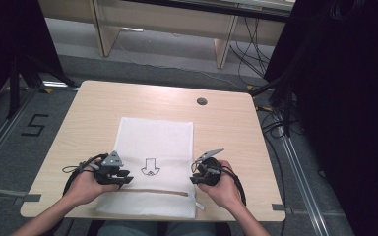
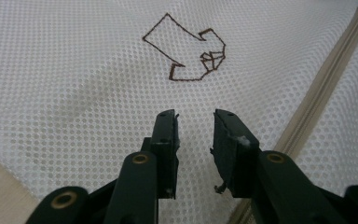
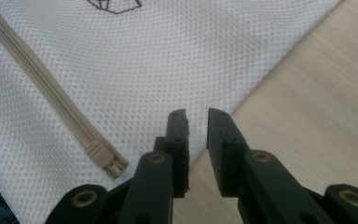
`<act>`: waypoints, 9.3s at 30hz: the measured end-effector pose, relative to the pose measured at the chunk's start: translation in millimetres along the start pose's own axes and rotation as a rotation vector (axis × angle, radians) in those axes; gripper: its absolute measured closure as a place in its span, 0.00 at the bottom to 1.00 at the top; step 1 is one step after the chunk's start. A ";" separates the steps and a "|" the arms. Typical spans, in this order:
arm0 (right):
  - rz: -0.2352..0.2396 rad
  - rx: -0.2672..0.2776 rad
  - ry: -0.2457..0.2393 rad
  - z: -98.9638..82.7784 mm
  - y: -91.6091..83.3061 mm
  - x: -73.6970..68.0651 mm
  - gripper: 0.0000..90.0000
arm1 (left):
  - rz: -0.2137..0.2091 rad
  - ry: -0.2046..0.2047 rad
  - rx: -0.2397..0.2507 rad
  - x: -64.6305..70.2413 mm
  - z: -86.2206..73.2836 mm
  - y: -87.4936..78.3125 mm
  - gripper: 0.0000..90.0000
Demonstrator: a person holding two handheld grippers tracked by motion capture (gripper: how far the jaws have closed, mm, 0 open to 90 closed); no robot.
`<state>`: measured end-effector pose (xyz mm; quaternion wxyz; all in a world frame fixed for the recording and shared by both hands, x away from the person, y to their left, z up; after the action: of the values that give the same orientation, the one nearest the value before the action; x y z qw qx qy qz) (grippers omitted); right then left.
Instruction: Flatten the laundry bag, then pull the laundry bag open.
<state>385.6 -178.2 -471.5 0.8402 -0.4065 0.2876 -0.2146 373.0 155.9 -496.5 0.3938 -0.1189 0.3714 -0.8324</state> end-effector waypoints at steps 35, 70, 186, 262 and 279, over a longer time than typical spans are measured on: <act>0.107 -0.141 0.062 -7.6 2.6 -20.3 1.00 | -0.085 0.087 0.152 51.2 41.5 20.0 0.49; 0.112 -0.192 0.122 -13.6 21.3 -17.0 1.00 | -0.262 0.225 0.091 109.5 65.5 49.1 0.78; 0.112 -0.182 0.092 -16.1 21.4 -17.2 1.00 | -0.277 0.255 0.041 118.0 58.9 46.2 0.97; 0.105 -0.179 0.100 -16.5 21.4 -18.5 1.00 | -0.258 0.206 0.045 98.0 49.9 23.2 0.97; 0.100 -0.174 0.091 -16.6 21.5 -18.1 1.00 | -0.257 0.189 0.050 92.9 47.1 17.8 0.97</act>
<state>363.9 -164.3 -491.6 0.7974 -0.4528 0.3632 -0.1648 344.8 54.7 -485.2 0.2503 -0.0768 0.3675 -0.8924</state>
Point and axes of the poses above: each handheld gripper's, and its own axes: y roughly forward along the jaws, z roughly out of its top, x roughly to its right, the point moved 1 cm from there along y, roughly forward along the jaws, and after that the axes turned 14 degrees about z, right-handed, at the moved point
